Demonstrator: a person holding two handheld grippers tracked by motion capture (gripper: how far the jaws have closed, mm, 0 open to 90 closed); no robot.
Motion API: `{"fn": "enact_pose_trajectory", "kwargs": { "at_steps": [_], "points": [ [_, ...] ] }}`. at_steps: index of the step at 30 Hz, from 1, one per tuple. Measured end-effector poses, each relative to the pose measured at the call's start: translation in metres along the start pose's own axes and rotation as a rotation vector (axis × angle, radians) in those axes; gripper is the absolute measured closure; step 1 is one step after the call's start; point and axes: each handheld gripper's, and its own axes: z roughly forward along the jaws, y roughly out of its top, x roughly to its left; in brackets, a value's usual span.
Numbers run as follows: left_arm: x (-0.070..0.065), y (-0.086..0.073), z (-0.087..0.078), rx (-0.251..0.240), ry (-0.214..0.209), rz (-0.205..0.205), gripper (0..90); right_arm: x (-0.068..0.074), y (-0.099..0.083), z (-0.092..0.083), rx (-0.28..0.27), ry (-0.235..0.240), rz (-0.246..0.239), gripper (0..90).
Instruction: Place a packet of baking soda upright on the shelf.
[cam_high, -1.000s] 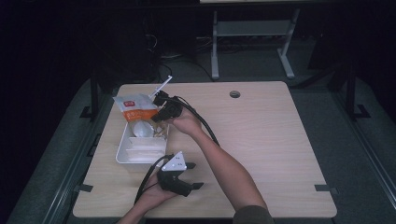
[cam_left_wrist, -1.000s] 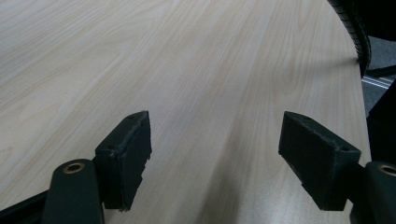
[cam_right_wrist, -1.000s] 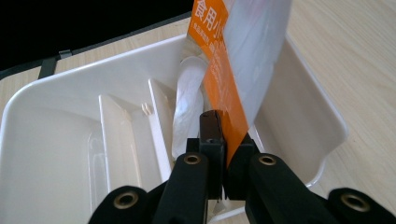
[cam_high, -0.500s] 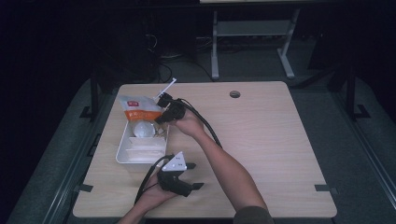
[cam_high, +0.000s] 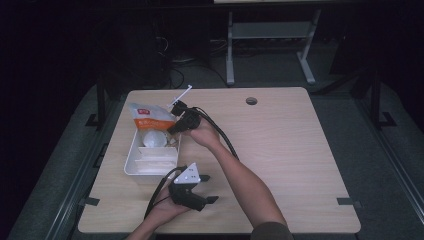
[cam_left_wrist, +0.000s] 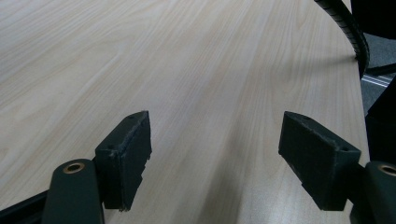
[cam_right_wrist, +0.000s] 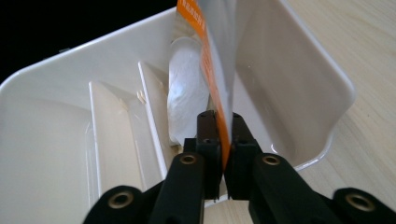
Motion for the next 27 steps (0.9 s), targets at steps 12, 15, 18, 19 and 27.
{"fn": "enact_pose_trajectory", "kwargs": {
  "at_steps": [12,15,18,19,27],
  "points": [
    [0.0001,0.0001,0.0001,0.000,0.001,0.002,25.0,-0.0026,0.0001,-0.0098,-0.045,0.012,0.019,88.1],
    [-0.0001,0.0001,0.0002,0.000,0.000,0.001,25.0,-0.0029,-0.0007,-0.0089,-0.045,0.014,0.024,89.0],
    [-0.0001,0.0001,0.0005,0.001,0.000,0.002,25.0,-0.0034,-0.0017,-0.0087,-0.043,0.015,0.033,89.2],
    [-0.0002,0.0002,0.0006,0.001,0.000,0.003,25.0,-0.0036,-0.0021,-0.0085,-0.044,0.017,0.035,89.3],
    [-0.0002,0.0002,0.0004,0.001,0.000,0.003,25.0,-0.0047,-0.0026,-0.0089,-0.047,0.021,0.038,88.0]
  ]
}}
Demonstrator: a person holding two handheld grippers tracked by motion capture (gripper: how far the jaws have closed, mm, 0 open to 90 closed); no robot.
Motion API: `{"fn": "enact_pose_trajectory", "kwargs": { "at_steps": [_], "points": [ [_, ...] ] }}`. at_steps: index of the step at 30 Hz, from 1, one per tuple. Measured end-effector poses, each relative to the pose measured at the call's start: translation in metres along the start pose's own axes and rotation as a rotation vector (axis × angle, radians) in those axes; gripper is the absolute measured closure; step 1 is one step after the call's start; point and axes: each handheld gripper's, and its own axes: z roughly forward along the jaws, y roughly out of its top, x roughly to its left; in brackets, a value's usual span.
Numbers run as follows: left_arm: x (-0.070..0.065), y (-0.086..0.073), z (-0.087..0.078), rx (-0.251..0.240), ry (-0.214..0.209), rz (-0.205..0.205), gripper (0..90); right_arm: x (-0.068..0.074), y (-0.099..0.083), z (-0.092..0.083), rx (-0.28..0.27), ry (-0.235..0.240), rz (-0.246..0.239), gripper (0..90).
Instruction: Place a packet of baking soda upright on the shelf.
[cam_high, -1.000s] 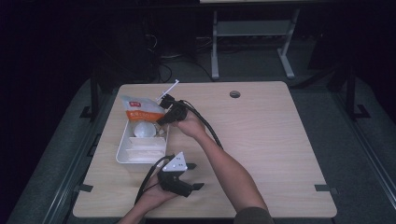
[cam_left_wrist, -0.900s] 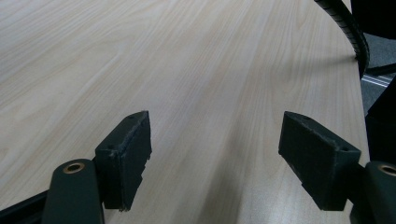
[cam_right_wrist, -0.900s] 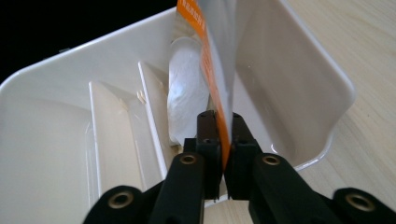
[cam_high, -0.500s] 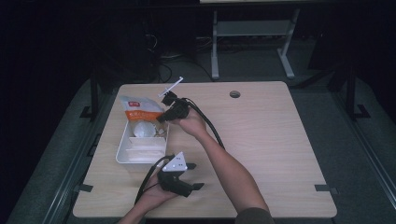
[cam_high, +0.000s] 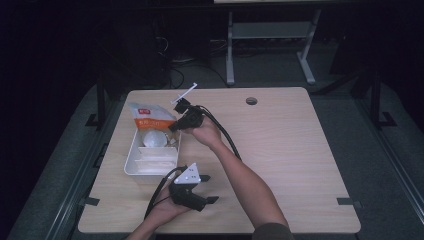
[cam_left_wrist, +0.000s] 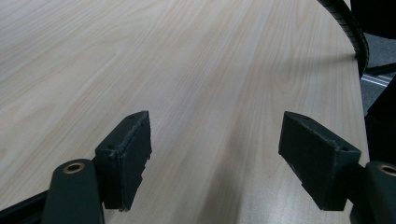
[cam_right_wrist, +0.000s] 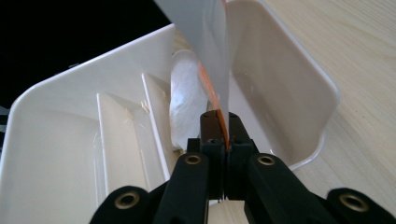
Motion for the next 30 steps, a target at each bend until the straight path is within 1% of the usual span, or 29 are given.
{"fn": "enact_pose_trajectory", "kwargs": {
  "at_steps": [6,10,13,15,19,21,25,30],
  "points": [
    [-0.001,0.000,0.000,0.001,-0.005,0.002,25.0,0.000,-0.001,-0.003,-0.003,0.003,-0.004,83.9],
    [-0.001,0.000,0.001,0.003,-0.005,0.002,25.0,0.000,-0.003,-0.009,-0.018,0.014,0.003,80.9],
    [0.000,0.000,0.000,0.001,-0.004,0.001,25.0,0.000,-0.005,-0.014,-0.020,0.019,-0.001,78.5],
    [0.000,0.000,0.000,0.002,-0.004,0.002,24.9,0.000,-0.007,-0.017,-0.030,0.020,0.002,77.3],
    [-0.001,0.001,0.001,0.004,-0.005,0.007,25.0,-0.001,-0.011,-0.026,-0.041,0.015,-0.007,76.8],
    [-0.001,0.001,0.001,0.004,-0.006,0.005,25.0,-0.001,-0.014,-0.030,-0.039,0.014,-0.001,76.5],
    [-0.001,0.001,0.001,0.006,-0.005,0.003,25.0,-0.003,-0.020,-0.041,-0.061,0.013,0.007,74.8],
    [-0.002,0.001,0.002,0.003,-0.006,-0.003,25.0,-0.006,-0.027,-0.053,-0.072,0.007,0.014,72.4]
  ]
}}
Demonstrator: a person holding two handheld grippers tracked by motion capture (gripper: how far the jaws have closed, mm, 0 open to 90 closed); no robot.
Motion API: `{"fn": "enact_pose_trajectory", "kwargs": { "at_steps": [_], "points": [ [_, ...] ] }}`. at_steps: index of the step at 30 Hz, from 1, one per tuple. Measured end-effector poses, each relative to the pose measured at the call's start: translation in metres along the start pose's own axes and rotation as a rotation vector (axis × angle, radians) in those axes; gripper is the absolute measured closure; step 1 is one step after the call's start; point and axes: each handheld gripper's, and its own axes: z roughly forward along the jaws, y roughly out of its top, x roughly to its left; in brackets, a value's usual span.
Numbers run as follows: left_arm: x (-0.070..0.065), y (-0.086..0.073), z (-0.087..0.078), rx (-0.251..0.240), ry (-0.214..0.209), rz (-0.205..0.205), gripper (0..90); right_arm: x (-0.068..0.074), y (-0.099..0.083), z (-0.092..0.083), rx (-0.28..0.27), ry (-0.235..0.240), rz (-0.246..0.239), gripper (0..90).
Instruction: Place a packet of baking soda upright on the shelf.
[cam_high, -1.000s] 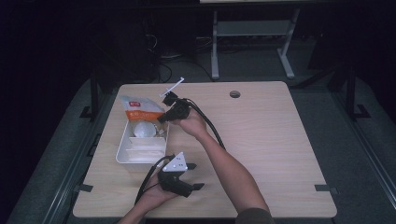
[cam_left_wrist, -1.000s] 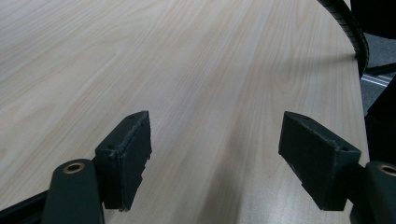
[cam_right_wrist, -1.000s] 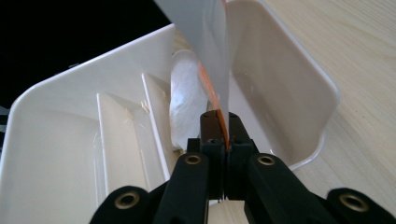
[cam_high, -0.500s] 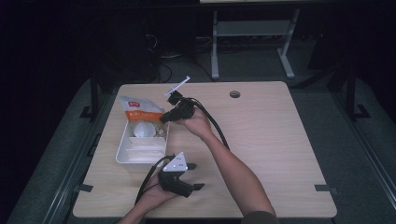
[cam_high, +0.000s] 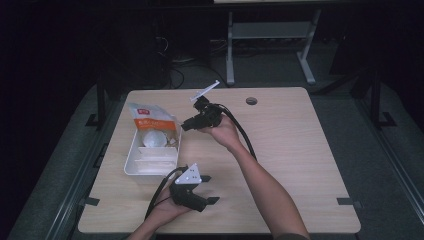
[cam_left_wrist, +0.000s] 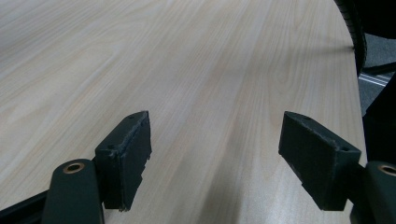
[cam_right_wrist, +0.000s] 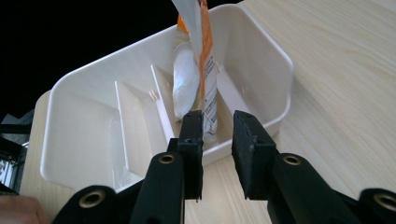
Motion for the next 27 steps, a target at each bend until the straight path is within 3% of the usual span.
{"fn": "enact_pose_trajectory", "kwargs": {
  "at_steps": [27],
  "points": [
    [0.002,0.000,-0.001,-0.002,0.002,-0.004,25.0,-0.013,-0.038,-0.061,-0.056,-0.025,0.060,61.1]
  ]
}}
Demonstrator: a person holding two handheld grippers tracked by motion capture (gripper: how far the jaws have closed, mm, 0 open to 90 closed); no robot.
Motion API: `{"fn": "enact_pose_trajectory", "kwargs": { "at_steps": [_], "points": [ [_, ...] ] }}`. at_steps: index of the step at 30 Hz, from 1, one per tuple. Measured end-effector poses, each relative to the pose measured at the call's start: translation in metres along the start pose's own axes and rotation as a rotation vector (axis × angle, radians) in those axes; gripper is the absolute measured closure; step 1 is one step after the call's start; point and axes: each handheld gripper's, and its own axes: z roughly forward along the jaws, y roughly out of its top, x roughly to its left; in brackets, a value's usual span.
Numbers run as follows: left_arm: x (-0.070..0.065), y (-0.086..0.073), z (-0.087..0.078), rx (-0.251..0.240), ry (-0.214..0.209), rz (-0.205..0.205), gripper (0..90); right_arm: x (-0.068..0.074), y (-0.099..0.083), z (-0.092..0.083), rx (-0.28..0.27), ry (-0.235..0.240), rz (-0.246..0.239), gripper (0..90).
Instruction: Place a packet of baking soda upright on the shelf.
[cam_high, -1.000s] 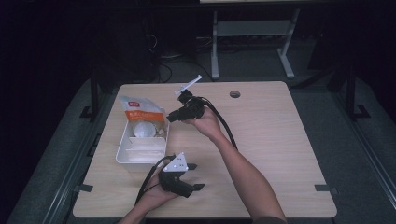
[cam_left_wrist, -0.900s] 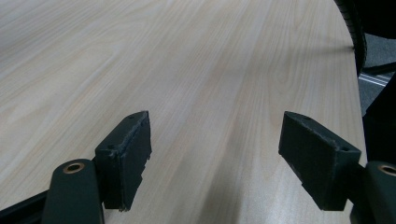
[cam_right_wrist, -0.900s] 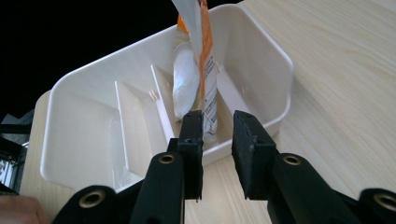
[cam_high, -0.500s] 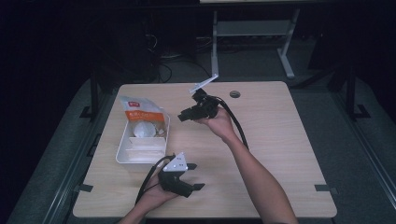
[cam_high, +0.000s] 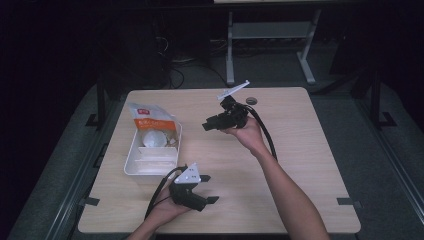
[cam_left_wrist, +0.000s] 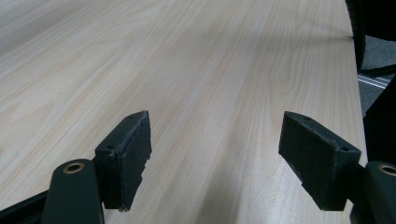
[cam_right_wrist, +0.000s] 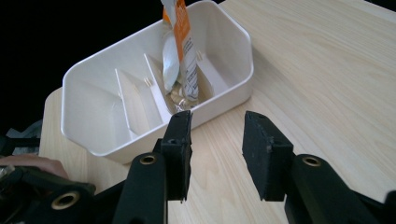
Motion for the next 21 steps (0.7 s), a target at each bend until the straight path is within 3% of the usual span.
{"fn": "enact_pose_trajectory", "kwargs": {
  "at_steps": [12,21],
  "points": [
    [0.000,0.000,0.000,-0.003,-0.001,-0.003,25.0,-0.004,-0.022,-0.028,-0.003,-0.024,0.016,56.6],
    [0.000,0.000,0.001,0.003,-0.003,0.002,25.0,-0.010,-0.051,-0.046,-0.019,-0.019,0.066,53.3]
  ]
}}
